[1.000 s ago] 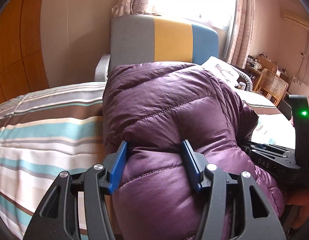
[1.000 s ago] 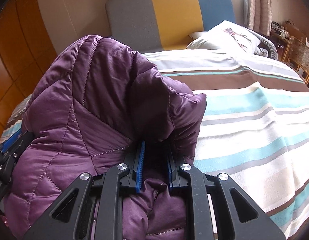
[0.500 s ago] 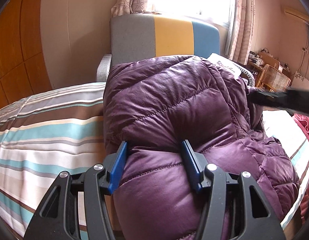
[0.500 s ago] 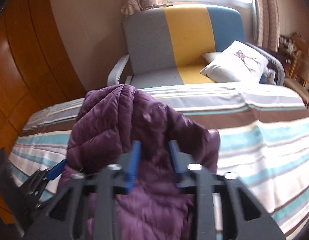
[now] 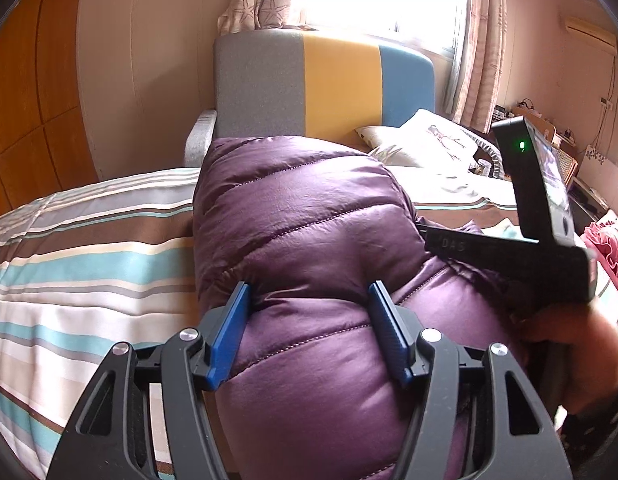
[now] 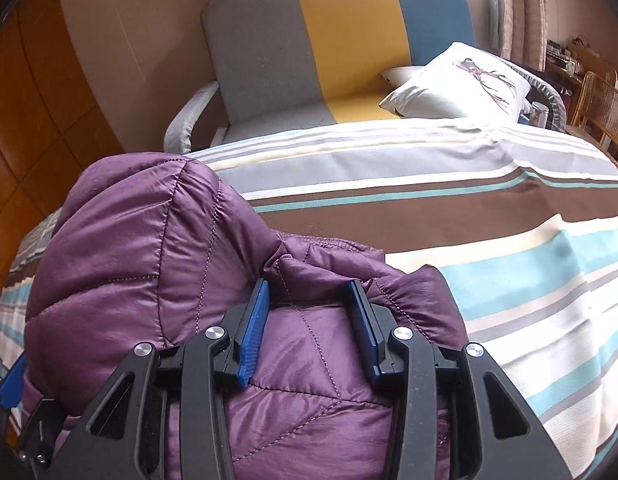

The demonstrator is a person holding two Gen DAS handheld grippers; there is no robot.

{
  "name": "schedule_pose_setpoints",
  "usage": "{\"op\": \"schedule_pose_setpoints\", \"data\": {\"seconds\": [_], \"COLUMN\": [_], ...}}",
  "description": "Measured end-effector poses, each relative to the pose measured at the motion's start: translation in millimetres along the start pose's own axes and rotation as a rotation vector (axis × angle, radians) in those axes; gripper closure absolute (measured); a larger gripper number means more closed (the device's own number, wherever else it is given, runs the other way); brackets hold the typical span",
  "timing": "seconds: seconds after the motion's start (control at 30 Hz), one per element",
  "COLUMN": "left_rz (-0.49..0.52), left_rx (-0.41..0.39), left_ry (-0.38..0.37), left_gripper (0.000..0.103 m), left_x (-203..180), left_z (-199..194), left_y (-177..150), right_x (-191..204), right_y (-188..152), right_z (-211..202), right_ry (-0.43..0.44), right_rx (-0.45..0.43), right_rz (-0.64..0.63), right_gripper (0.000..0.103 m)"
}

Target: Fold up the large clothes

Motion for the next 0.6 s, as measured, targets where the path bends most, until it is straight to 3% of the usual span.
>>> {"op": "schedule_pose_setpoints", "data": {"seconds": [0.17, 0.27, 0.37, 0.6], "left_rz": [-0.074, -0.093, -0.093, -0.068], "left_rx": [0.024, 0.014, 0.078, 0.184], "left_ry": [-0.036, 0.036, 0.095, 0.148], "left_gripper": [0.04, 0.035, 0.034, 0.033], "left_x": [4.1, 14.8, 23.6, 38.5], "left_z": [-8.2, -5.6, 17.7, 69.4], "left_y": [22.0, 47.1, 61.4, 59.2], "right_x": [-1.5, -2.6, -2.7, -4.1], "right_y": [-4.4, -6.7, -6.8, -6.3], "right_z": [-2.1, -2.2, -2.0, 0.2], "right_ry": [-0.001, 0.003, 0.003, 0.003], "right_rx": [-0.017, -0.018, -0.018, -0.015], "right_rz": [0.011, 0.016, 0.015, 0.015], "right_gripper": [0.062, 0.062, 0.062, 0.062]}}
Point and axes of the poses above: each gripper's, at about its wrist camera, not at the fingertips, and z roughly the way its jaws point, x to its left, y to its top, the point moved 7 cm from there along z, roughly the way its jaws point, and after that the axes turned 15 degrees about -y, right-handed, at the moved point
